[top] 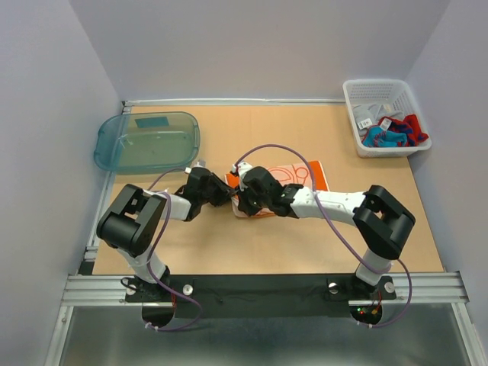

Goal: Fold and stack the towels
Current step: Neatly place the folded towel into the bin

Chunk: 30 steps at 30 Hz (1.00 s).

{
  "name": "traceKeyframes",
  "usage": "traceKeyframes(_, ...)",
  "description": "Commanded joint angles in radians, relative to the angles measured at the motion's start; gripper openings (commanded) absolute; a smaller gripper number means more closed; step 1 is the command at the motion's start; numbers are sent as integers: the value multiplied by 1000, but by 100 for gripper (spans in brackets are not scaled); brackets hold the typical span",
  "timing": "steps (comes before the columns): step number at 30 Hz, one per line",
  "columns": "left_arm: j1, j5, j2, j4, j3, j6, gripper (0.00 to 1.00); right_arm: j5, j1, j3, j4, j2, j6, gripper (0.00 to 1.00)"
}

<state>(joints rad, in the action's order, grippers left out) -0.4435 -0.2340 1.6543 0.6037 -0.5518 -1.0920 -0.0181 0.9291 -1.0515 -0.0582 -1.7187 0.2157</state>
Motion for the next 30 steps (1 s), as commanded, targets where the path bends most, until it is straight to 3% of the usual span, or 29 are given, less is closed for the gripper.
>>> traceKeyframes(1,-4,21,-13,-30,-11,56,15,4,-3,-2,49,30,16,7)
traceKeyframes(2,-4,21,-19,-35,-16,64,11,9,-3,-2,49,36,14,16)
traceKeyframes(3,-4,24,-30,-54,-28,82,6,12,-3,1,50,41,13,35)
traceKeyframes(4,-4,30,-40,-89,-48,113,1,48,-3,11,49,60,14,44)
traceKeyframes(6,-4,53,-53,-140,-78,154,0,82,-3,30,49,88,14,66)
traceKeyframes(12,6,151,-86,-389,-252,332,0,220,-10,123,-12,236,31,100)
traceKeyframes(20,83,286,-65,-723,-574,538,0,237,-12,237,-131,456,86,100)
traceKeyframes(30,221,412,120,-1050,-1147,739,0,237,-12,281,-252,574,65,100)
